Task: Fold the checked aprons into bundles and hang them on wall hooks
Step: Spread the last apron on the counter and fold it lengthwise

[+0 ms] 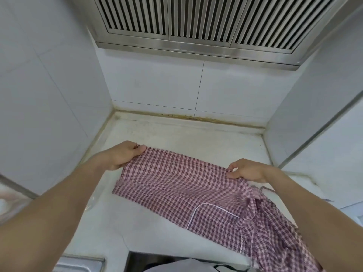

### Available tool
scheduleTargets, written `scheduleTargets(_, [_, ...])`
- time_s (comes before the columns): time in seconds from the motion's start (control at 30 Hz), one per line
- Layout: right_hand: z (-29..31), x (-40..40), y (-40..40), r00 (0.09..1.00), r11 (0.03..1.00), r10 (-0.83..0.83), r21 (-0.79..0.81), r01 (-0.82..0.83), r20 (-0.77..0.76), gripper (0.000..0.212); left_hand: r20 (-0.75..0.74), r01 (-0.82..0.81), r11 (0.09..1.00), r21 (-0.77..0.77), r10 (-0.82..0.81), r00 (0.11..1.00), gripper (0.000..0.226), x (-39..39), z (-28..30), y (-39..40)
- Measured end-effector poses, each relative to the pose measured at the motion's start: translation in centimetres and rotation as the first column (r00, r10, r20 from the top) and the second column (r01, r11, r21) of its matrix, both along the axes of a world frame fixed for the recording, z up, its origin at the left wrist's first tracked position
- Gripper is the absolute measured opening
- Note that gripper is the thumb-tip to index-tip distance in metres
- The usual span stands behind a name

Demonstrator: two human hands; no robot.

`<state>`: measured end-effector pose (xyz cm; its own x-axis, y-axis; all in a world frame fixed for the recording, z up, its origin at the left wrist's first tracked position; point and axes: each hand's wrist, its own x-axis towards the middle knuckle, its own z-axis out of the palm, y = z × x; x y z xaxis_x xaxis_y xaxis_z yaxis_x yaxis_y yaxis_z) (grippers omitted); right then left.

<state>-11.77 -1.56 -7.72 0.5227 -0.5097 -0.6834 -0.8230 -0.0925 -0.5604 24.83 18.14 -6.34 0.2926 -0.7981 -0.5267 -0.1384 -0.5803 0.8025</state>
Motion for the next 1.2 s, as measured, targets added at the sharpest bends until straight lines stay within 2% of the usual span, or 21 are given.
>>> scheduleTargets(0.07, [-0.2, 0.4, -0.2, 0.999, 0.998, -0.041, 0.053, 0.04, 0.021, 0.023, 0.158, -0.048, 0.998, -0.031, 0.053, 0.986, 0.047, -0.2, -0.6, -0.6])
scheduleTargets(0.1, [-0.8, 0.9, -0.5, 0.998, 0.998, -0.063, -0.001, 0.063, 0.019, 0.025, 0.229, -0.123, 0.99, -0.073, 0.137, 0.964, 0.047, -0.1, -1.3, -0.9])
scheduleTargets(0.17, [-2.1, 2.0, -1.1, 0.996, 0.974, -0.089, -0.209, 0.083, -0.015, 0.032, 0.192, -0.279, 0.954, -0.113, 0.296, 0.936, 0.056, -0.2, -2.9, -1.4])
scheduleTargets(0.23, [-3.4, 3.1, -1.3, 0.994, 0.937, -0.092, -0.342, 0.066, -0.06, 0.039, 0.126, -0.332, 0.942, -0.048, 0.335, 0.934, 0.074, -1.0, -4.8, -1.3])
scheduleTargets(0.27, [-4.0, 3.5, -1.3, 0.993, 0.93, -0.091, -0.364, 0.057, -0.077, 0.041, 0.169, -0.337, 0.941, -0.021, 0.335, 0.927, 0.077, -1.6, -6.0, -1.0])
scheduleTargets(0.33, [-5.3, 4.1, -1.2, 0.991, 0.918, -0.103, -0.392, 0.062, -0.083, 0.037, 0.352, -0.36, 0.933, -0.01, 0.34, 0.872, 0.074, -2.8, -8.7, 0.0])
scheduleTargets(0.4, [-6.5, 4.4, -1.3, 0.988, 0.903, -0.142, -0.418, 0.102, -0.065, 0.036, 0.472, -0.308, 0.951, 0.034, 0.256, 0.844, 0.078, -4.0, -11.1, 1.4])
scheduleTargets(0.5, [-8.2, 4.7, -1.5, 0.971, 0.874, -0.238, -0.441, 0.204, -0.021, 0.037, 0.412, -0.191, 0.96, 0.204, 0.093, 0.906, 0.114, -4.2, -14.2, 3.2])
scheduleTargets(0.53, [-8.4, 4.6, -1.7, 0.964, 0.863, -0.266, -0.449, 0.231, -0.017, 0.035, 0.413, -0.15, 0.961, 0.231, 0.043, 0.91, 0.115, -4.1, -14.6, 3.6])
scheduleTargets(0.6, [-9.6, 4.4, -2.0, 0.953, 0.862, -0.299, -0.439, 0.251, -0.042, 0.033, 0.444, -0.075, 0.956, 0.283, -0.061, 0.894, 0.09, -4.1, -14.4, 4.0])
scheduleTargets(0.67, [-10.5, 4.2, -2.0, 0.953, 0.885, -0.288, -0.406, 0.229, -0.09, 0.034, 0.368, -0.03, 0.93, 0.367, -0.115, 0.923, 0.07, -3.9, -14.2, 4.2])
scheduleTargets(0.73, [-11.5, 4.1, -2.3, 0.959, 0.916, -0.248, -0.357, 0.185, -0.14, 0.037, 0.166, 0.047, 0.875, 0.482, -0.144, 0.975, 0.081, -3.2, -14.2, 4.5])
scheduleTargets(0.8, [-12.0, 4.3, -2.6, 0.969, 0.948, -0.155, -0.305, 0.091, -0.192, 0.04, -0.036, 0.16, 0.788, 0.594, -0.172, 0.984, 0.091, -2.5, -13.9, 5.1])
scheduleTargets(0.87, [-12.2, 4.6, -3.0, 0.967, 0.974, -0.02, -0.225, -0.039, -0.255, 0.044, -0.195, 0.262, 0.707, 0.657, -0.177, 0.965, 0.075, -2.0, -13.3, 5.4])
scheduleTargets(0.9, [-12.2, 4.7, -3.1, 0.955, 0.978, 0.056, -0.175, -0.111, -0.29, 0.045, -0.242, 0.27, 0.708, 0.653, -0.143, 0.96, 0.062, -2.1, -13.0, 5.3])
scheduleTargets(0.93, [-12.1, 4.7, -3.3, 0.938, 0.976, 0.131, -0.125, -0.179, -0.322, 0.047, -0.239, 0.22, 0.745, 0.63, -0.084, 0.967, 0.05, -2.0, -13.0, 5.2])
scheduleTargets(1.0, [-12.0, 4.7, -3.5, 0.898, 0.957, 0.237, -0.073, -0.282, -0.372, 0.047, -0.114, -0.035, 0.852, 0.522, 0.11, 0.987, 0.037, -1.4, -13.7, 5.2])
scheduleTargets(1.03, [-12.2, 4.9, -3.6, 0.895, 0.951, 0.246, -0.083, -0.297, -0.373, 0.044, -0.036, -0.148, 0.874, 0.462, 0.185, 0.982, 0.037, -1.3, -14.0, 5.2])
scheduleTargets(1.07, [-12.4, 5.1, -3.7, 0.914, 0.955, 0.215, -0.124, -0.271, -0.345, 0.04, 0.046, -0.174, 0.882, 0.439, 0.171, 0.984, 0.04, -1.1, -14.3, 5.2])
scheduleTargets(1.13, [-12.8, 5.5, -3.6, 0.955, 0.95, 0.102, -0.259, -0.177, -0.279, 0.033, 0.231, -0.13, 0.859, 0.494, 0.015, 0.973, 0.046, -1.4, -14.3, 5.2])
scheduleTargets(1.2, [-13.5, 6.0, -3.4, 0.965, 0.922, 0.065, -0.356, -0.156, -0.253, 0.03, 0.476, -0.22, 0.859, 0.463, -0.032, 0.879, 0.043, -2.0, -14.3, 5.0])
